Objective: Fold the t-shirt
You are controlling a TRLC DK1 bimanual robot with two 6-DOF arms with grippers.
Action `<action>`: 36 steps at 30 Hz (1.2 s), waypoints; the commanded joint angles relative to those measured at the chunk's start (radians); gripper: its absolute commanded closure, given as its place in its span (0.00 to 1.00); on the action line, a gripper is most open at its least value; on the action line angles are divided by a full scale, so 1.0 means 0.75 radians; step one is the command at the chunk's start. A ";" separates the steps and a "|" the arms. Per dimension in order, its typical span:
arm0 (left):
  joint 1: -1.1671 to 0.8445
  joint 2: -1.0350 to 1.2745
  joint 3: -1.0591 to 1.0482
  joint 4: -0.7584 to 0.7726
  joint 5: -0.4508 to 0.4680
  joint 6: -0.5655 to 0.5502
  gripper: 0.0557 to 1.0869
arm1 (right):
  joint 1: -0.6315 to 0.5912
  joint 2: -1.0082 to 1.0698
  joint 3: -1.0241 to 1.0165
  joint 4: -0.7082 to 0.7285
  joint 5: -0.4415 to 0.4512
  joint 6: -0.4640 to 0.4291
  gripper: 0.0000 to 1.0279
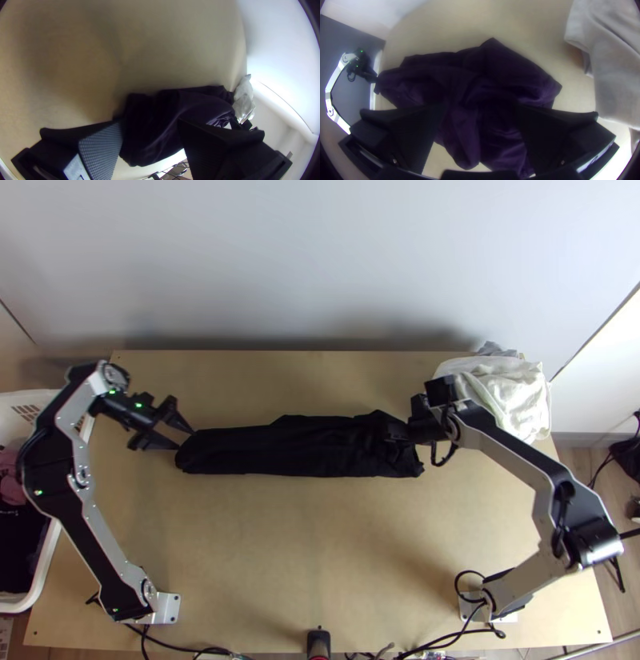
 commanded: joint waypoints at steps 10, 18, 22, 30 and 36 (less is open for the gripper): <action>0.208 -0.233 -0.173 -0.054 -0.003 0.109 0.25 | -0.068 -0.482 0.010 -0.235 0.002 -0.034 0.04; 0.171 -0.349 -0.450 0.090 0.071 0.183 0.14 | 0.055 -0.600 0.198 -0.476 0.002 0.009 0.04; 0.151 -0.302 -0.517 0.118 0.169 0.203 0.12 | 0.079 -0.598 0.255 -0.538 0.004 0.035 0.04; 0.163 -0.233 -0.568 0.284 0.236 0.214 0.12 | 0.091 -0.568 0.439 -0.671 0.008 0.058 0.04; 0.194 -0.245 -0.540 0.409 0.240 0.160 0.12 | 0.089 -0.555 0.490 -0.699 0.006 0.068 0.04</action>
